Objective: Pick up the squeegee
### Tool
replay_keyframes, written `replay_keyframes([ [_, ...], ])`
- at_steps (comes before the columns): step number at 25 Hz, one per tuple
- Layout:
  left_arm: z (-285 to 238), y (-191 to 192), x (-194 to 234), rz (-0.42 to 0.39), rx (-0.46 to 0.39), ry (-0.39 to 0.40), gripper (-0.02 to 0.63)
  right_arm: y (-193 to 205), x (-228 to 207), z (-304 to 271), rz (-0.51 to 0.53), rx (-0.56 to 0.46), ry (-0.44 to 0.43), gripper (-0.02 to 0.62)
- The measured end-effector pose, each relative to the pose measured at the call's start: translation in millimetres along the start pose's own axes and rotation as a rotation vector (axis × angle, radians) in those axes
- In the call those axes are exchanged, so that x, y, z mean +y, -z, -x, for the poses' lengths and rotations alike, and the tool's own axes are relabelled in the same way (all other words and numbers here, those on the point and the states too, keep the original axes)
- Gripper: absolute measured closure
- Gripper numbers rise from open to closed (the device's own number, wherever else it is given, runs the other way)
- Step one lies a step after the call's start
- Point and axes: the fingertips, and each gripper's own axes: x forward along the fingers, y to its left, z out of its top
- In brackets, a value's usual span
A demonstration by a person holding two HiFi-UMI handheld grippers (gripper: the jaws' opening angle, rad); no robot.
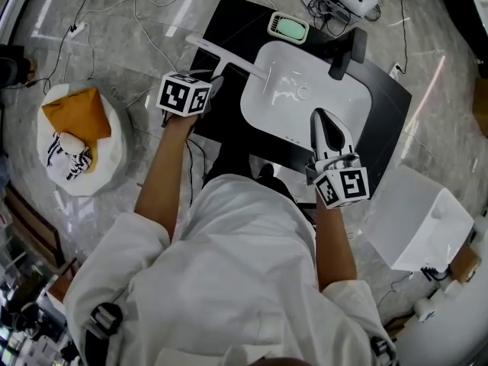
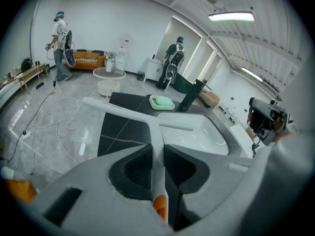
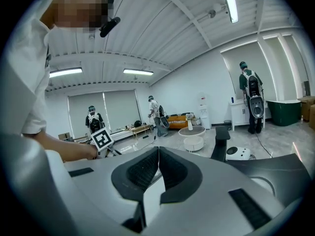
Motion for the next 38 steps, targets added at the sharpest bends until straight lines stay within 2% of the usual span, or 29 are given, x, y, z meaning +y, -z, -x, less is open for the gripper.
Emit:
replay_keyframes([
  [5,55,-30,-49,-0.033,-0.175,-0.008,0.518,-18,2,45,0.023,-0.06,-0.01,0.581],
  [11,130,-77,-122,-0.106,-0.441,0.015,0.52,-43,0,101,0.045,-0.161,-0.027,0.581],
  [17,208,-88,-200,-0.193,-0.664,0.027,0.522,-74,8,169,0.092,-0.273,-0.042,0.581],
  [23,281,-72,-265,-0.211,-0.897,0.058,0.526,-87,9,230,0.115,-0.345,-0.049,0.581],
  [27,315,-54,-291,-0.215,-1.015,0.039,0.528,-93,10,257,0.125,-0.376,-0.075,0.581],
  [34,343,-15,-317,-0.217,-1.12,-0.005,0.529,-85,18,283,0.105,-0.397,-0.112,0.581],
  [38,354,1,-318,-0.201,-1.176,-0.001,0.529,-77,27,282,0.088,-0.383,-0.13,0.581],
])
